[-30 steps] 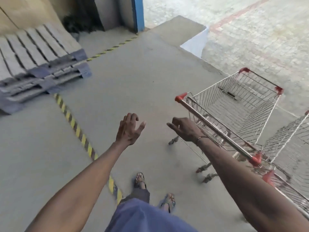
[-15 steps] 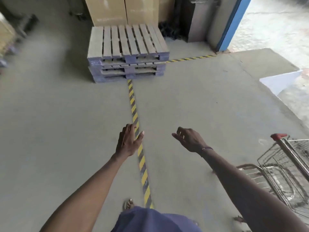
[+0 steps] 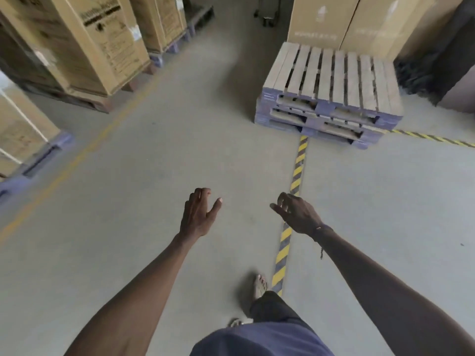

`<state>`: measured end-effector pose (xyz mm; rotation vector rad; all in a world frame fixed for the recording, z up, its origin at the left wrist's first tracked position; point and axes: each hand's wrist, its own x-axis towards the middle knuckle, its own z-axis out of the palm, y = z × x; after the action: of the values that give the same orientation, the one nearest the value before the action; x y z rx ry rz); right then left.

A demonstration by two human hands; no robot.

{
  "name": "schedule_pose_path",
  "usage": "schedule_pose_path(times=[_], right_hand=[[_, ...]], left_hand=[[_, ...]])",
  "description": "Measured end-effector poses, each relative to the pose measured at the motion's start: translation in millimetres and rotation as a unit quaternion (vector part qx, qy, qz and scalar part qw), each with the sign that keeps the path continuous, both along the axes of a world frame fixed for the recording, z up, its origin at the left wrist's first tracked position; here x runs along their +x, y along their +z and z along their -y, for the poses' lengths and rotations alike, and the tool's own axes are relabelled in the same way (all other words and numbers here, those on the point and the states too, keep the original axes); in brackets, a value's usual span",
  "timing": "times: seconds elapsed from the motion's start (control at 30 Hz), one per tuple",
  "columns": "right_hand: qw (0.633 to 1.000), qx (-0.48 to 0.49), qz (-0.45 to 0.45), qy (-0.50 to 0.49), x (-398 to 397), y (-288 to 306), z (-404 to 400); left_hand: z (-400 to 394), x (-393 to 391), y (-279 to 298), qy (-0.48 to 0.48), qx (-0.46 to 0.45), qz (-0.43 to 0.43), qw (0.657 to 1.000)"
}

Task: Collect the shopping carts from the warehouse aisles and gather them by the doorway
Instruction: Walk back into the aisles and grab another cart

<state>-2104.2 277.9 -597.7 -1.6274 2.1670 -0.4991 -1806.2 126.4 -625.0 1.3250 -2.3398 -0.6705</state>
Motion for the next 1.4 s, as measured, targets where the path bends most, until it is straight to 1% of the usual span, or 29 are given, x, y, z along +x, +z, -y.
schedule_pose_path(times=[0.13, 0.23, 0.33, 0.47, 0.57, 0.73, 0.87, 1.0, 1.1, 1.27, 1.4], right_hand=[[0.999, -0.005, 0.004, 0.034, 1, -15, 97], [0.998, -0.001, 0.002, 0.061, -8, -22, 176], [0.998, -0.002, 0.004, 0.06, -21, -23, 260], [0.998, -0.005, 0.006, 0.066, -43, -16, 367], [0.998, -0.005, 0.009, 0.069, -64, -11, 442], [0.997, 0.016, -0.005, 0.07, -94, -8, 545], [0.996, 0.024, -0.024, 0.08, -108, -20, 629], [0.996, 0.022, -0.028, 0.079, -119, -35, 735], [0.998, 0.002, -0.021, 0.063, -127, -42, 825], [0.999, -0.019, -0.011, 0.027, -141, -40, 965], [0.999, -0.048, -0.006, -0.004, -161, -29, 1059]], left_hand=[[60, 18, -9, 0.033, 0.007, 0.01, 0.999], [125, 14, -7, 0.059, 0.005, 0.004, 0.998], [202, 0, 6, 0.078, -0.007, 0.002, 0.997], [300, -14, 18, 0.08, -0.016, 0.019, 0.996], [372, -22, 23, 0.092, -0.011, 0.028, 0.995], [467, -21, 22, 0.104, -0.013, 0.039, 0.994], [557, -18, 11, 0.129, -0.002, 0.041, 0.991], [672, -24, -2, 0.136, -0.003, 0.035, 0.99], [770, -31, -3, 0.129, -0.004, 0.028, 0.991], [939, -56, 18, 0.092, -0.008, 0.015, 0.996], [1070, -98, 41, 0.055, -0.017, 0.022, 0.998]])
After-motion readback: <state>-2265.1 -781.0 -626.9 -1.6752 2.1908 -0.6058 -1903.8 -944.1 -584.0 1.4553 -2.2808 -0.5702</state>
